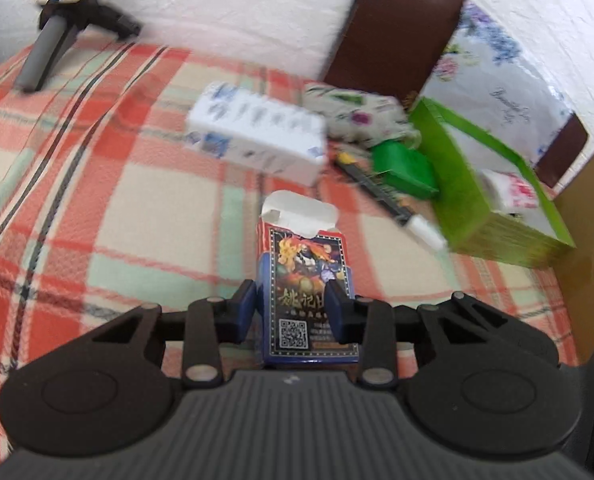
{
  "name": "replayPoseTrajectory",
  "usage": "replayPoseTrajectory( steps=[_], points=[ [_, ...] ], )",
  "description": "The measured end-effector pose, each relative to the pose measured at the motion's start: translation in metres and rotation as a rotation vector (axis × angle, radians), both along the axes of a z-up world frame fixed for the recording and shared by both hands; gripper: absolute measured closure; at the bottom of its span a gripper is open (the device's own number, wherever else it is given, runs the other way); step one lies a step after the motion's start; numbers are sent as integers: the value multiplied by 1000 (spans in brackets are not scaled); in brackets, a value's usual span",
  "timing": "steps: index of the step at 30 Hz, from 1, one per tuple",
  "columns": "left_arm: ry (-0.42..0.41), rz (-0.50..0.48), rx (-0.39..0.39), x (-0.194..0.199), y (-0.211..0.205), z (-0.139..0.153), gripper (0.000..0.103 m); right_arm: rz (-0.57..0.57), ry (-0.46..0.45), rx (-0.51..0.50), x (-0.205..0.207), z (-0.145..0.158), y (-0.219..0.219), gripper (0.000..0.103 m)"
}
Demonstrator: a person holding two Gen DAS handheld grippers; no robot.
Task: Organize objects
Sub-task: 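Carry the blue card box into the green box and release it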
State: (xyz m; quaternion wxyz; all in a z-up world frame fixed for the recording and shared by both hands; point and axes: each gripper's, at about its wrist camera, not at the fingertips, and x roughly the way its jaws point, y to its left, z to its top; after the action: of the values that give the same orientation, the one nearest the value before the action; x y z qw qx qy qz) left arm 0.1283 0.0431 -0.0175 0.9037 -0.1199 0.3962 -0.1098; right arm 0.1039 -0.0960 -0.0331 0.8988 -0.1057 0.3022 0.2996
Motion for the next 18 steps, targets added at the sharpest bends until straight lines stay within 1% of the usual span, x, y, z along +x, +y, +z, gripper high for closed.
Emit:
replayPoseTrajectory(
  steps=[2, 5, 9, 13, 18],
  points=[
    [-47, -20, 28, 1, -14, 16, 64, -23, -52, 12, -6, 10, -11, 39],
    [-122, -64, 63, 4, -40, 40, 64, -75, -118, 39, -4, 30, -29, 40],
    [-186, -133, 86, 21, -81, 62, 64, -160, -195, 58, 2, 49, -58, 40],
    [-232, -207, 96, 43, -124, 74, 64, -249, -243, 66, 14, 62, -95, 40],
    [-255, -286, 114, 67, -173, 74, 64, -345, -245, 76, 37, 67, -138, 40]
  ],
)
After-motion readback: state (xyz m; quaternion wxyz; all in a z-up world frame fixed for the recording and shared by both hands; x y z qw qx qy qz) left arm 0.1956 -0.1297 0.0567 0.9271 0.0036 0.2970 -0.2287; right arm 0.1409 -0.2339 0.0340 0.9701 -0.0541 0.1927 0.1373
